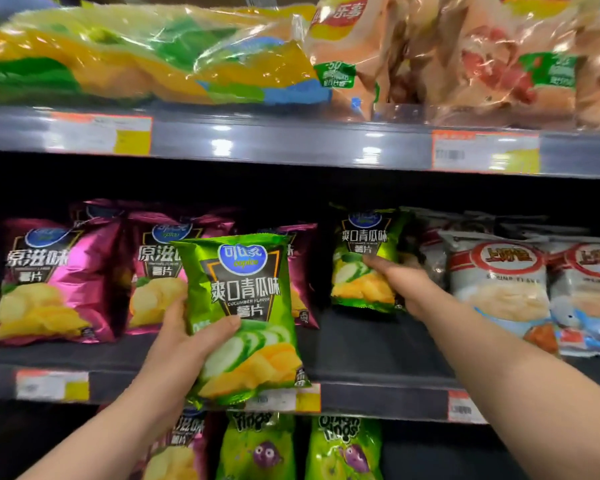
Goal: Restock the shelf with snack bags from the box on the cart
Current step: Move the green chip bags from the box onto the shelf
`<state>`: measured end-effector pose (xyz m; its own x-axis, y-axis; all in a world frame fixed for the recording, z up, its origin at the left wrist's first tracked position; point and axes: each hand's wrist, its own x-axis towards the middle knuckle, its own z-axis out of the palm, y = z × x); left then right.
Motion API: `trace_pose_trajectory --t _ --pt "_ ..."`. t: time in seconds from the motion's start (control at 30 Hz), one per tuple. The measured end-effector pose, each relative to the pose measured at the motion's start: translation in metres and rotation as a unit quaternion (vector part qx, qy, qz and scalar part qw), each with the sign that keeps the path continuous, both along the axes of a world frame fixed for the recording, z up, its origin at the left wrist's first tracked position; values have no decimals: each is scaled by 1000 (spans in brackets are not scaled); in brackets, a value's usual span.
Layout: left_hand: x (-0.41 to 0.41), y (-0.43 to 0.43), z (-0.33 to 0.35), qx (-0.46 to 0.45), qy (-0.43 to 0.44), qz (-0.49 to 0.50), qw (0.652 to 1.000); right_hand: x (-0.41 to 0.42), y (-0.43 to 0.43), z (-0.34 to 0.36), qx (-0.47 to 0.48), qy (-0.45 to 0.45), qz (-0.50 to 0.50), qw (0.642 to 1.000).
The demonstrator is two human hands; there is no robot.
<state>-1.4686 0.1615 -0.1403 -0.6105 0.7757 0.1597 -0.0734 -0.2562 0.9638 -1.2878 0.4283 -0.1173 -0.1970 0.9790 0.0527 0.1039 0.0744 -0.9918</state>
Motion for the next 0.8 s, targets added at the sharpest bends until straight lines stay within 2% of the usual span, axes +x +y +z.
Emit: trace_pose_trajectory --t 0.2,0.4,0.67,0.8 --pt "-17 11 -6 10 0 -30 1000 -26 36 -14 -4 -5 -4 1000" --pt "-17 19 -8 25 -27 -27 999 -45 72 -24 -13 45 87 995" --pt "-4 33 -9 33 -32 6 999 -52 108 -27 -30 45 179 982" --pt "-2 36 -13 30 -24 -2 999 -59 114 -26 13 13 202 979"
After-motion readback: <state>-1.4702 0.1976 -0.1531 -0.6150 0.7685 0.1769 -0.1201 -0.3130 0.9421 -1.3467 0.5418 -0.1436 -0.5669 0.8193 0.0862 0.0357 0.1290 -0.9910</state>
